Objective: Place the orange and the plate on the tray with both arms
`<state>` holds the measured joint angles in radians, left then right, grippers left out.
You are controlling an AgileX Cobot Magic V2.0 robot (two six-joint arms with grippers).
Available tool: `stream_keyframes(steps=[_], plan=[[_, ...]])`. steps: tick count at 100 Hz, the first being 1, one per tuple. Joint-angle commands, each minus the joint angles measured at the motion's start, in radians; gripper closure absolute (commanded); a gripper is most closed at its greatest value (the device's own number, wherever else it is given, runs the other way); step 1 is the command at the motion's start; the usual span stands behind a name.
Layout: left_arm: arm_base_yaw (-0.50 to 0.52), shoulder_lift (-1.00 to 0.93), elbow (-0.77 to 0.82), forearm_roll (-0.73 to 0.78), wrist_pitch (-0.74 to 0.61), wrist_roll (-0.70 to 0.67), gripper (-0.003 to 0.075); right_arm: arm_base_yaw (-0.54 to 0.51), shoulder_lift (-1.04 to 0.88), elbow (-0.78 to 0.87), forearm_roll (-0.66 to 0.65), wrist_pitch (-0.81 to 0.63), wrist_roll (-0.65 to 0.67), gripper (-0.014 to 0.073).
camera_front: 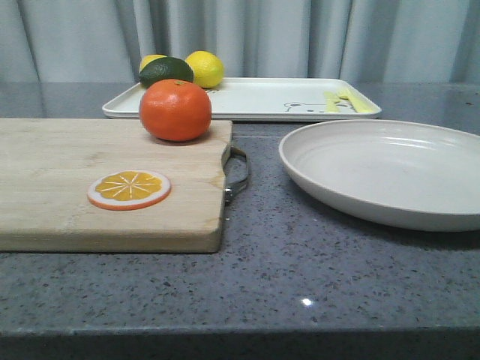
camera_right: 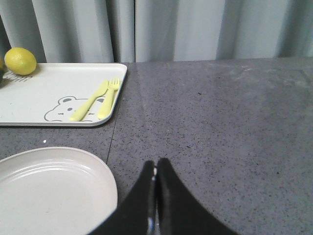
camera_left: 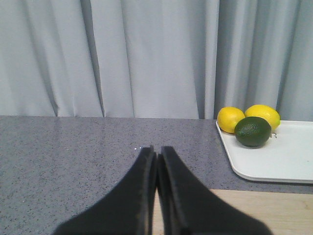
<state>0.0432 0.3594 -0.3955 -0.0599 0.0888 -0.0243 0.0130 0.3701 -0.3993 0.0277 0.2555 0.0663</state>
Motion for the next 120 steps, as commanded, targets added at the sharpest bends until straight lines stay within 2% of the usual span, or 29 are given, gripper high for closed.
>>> stream_keyframes(steps=[1,16,46,62,67,71,86,93,100,120], plan=[[-0.001,0.054,-0.06,-0.008,-0.074,-0.005,0.0741,-0.004,0.076,-0.083,-0.005,-0.058,0.004,0.0657],[-0.001,0.098,-0.066,-0.008,-0.124,-0.005,0.0741,-0.004,0.151,-0.13,-0.005,-0.076,0.004,0.0661],[-0.001,0.127,-0.066,-0.014,-0.153,-0.005,0.074,-0.004,0.154,-0.13,-0.005,-0.093,0.004,0.066],[-0.001,0.161,-0.086,0.001,-0.127,-0.005,0.0728,-0.004,0.154,-0.13,-0.005,-0.097,0.004,0.066],[-0.001,0.179,-0.099,0.006,-0.117,-0.005,0.069,-0.004,0.154,-0.13,-0.005,-0.097,0.004,0.066],[-0.001,0.196,-0.11,0.018,-0.112,-0.005,0.0629,-0.004,0.154,-0.13,-0.005,-0.097,0.004,0.066],[-0.001,0.249,-0.158,0.025,-0.112,-0.005,0.0302,-0.004,0.154,-0.13,-0.005,-0.097,0.004,0.066],[-0.001,0.28,-0.184,0.025,-0.105,-0.005,0.0199,-0.004,0.154,-0.13,-0.005,-0.097,0.004,0.066],[-0.001,0.318,-0.221,0.025,-0.074,-0.005,0.0166,-0.004,0.154,-0.13,-0.005,-0.097,0.004,0.066],[-0.037,0.465,-0.369,0.025,0.044,-0.005,0.0164,-0.004,0.154,-0.13,-0.005,-0.097,0.004,0.066]])
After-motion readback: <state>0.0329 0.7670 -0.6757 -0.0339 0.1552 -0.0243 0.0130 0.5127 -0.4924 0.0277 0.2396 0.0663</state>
